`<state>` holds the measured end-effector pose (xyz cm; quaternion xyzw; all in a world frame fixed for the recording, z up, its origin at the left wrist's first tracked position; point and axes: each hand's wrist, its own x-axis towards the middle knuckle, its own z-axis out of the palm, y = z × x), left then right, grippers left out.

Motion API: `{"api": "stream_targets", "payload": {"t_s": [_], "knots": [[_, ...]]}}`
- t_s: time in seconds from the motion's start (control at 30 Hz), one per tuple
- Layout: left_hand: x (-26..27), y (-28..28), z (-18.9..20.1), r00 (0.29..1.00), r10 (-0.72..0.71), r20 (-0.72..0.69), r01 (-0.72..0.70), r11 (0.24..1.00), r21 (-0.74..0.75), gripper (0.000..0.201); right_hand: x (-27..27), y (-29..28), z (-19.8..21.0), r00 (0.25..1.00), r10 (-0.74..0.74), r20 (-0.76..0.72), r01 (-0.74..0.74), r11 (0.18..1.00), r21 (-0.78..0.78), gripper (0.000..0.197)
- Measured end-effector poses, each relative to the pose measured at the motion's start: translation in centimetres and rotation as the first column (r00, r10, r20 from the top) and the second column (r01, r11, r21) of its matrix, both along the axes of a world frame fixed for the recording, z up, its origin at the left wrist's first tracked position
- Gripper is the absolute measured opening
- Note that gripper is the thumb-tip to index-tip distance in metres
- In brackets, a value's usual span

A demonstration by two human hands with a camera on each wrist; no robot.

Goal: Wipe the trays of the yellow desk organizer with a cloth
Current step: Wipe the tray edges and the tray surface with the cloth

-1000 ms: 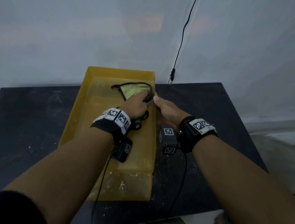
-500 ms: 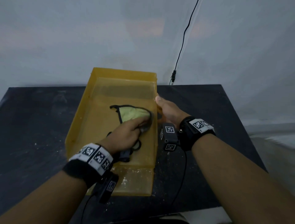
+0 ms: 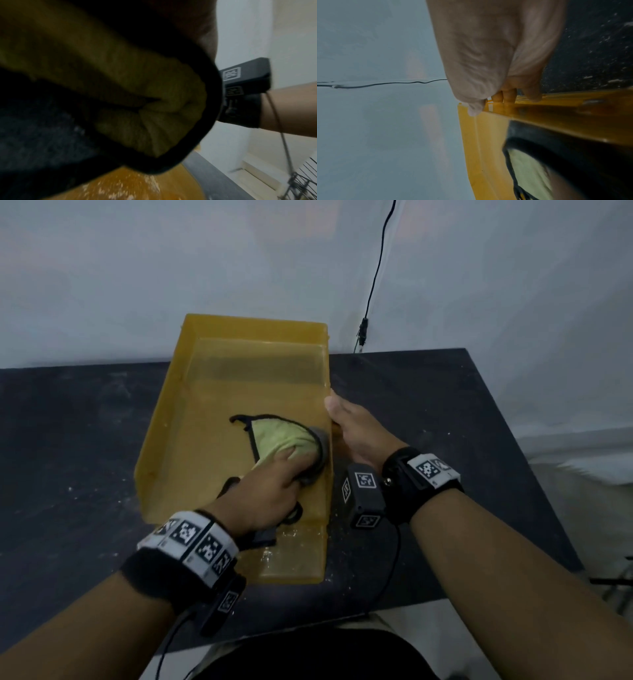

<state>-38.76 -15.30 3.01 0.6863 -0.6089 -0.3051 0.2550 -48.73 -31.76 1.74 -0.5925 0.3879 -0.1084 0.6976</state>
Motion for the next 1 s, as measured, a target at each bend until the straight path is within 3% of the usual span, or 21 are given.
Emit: {"api": "stream_targets", "payload": {"t_s": [0.07,0.13,0.23,0.33,0.4,0.43,0.47,0.53,0.57,0.6,0.63,0.73,0.83,0.9,1.0], "knots": [[-1.1,2.1,0.2,0.997,-0.069,0.019,0.07,0.998,-0.004,0.05,-0.1,0.6,1.1,1.0,-0.027,-0.005,0.027,0.999,0.026,0.052],[-1.5,3.8,0.4,0.982,-0.185,0.04,0.185,0.983,-0.015,0.046,-0.4,0.5,1.0,1.0,-0.003,0.024,0.002,0.999,0.036,0.037],[-0.7,5.4,0.8,0.962,-0.274,-0.02,0.275,0.959,0.072,0.057,-0.6,1.1,1.7,1.0,-0.004,0.012,0.004,0.999,0.045,0.029],[-0.2,5.7,2.2,0.93,-0.327,-0.166,0.359,0.907,0.219,0.053,-0.5,1.4,2.1,1.0,-0.002,0.01,0.001,0.999,0.033,0.03],[-0.2,4.9,3.4,0.909,-0.206,-0.363,0.291,0.936,0.199,0.049,-0.6,1.5,2.2,1.0,-0.012,-0.003,0.012,0.999,0.032,0.03],[-0.2,4.2,3.9,0.861,-0.067,-0.505,0.171,0.972,0.163,0.046,-0.7,1.4,2.2,1.0,-0.015,-0.015,0.015,0.999,0.032,0.031],[-0.2,3.4,4.3,0.768,0.093,-0.633,-0.007,0.991,0.136,0.043,-0.8,1.5,2.5,1.0,-0.016,-0.013,0.016,1.0,0.025,0.032],[0.6,1.2,4.2,0.484,0.332,-0.81,-0.338,0.924,0.177,0.038,-0.9,1.6,2.8,1.0,-0.004,-0.021,0.003,1.0,-0.019,0.031],[0.9,-0.1,3.9,0.38,0.384,-0.842,-0.42,0.882,0.213,0.034,-1.0,1.6,2.8,1.0,-0.005,-0.027,0.004,0.999,-0.042,0.032],[1.1,-1.2,3.8,0.358,0.407,-0.84,-0.453,0.863,0.225,0.027,-1.0,1.6,2.8,1.0,-0.019,-0.02,0.018,0.999,-0.052,0.032],[1.1,-2.4,3.3,0.406,0.407,-0.818,-0.458,0.865,0.203,0.02,-1.0,1.6,2.7,1.0,-0.023,-0.01,0.022,0.999,-0.041,0.031],[-0.2,-5.2,2.8,0.71,0.298,-0.637,-0.327,0.942,0.077,0.029,-1.0,1.4,2.8,0.998,-0.056,0.011,0.056,0.998,0.013,0.03],[-1.0,-4.9,0.9,0.875,0.162,-0.457,-0.174,0.985,0.016,0.041,-1.2,0.7,3.0,0.999,-0.044,-0.025,0.044,0.999,0.012,0.031],[-1.1,-2.7,0.4,0.958,0.119,-0.262,-0.115,0.993,0.029,0.051,-1.3,0.3,2.9,0.999,-0.024,-0.035,0.026,0.999,0.035,0.029],[-0.6,1.3,1.1,0.993,-0.017,-0.116,0.03,0.993,0.112,0.058,-1.2,0.1,2.9,0.998,-0.016,-0.053,0.02,0.996,0.085,0.029]]}}
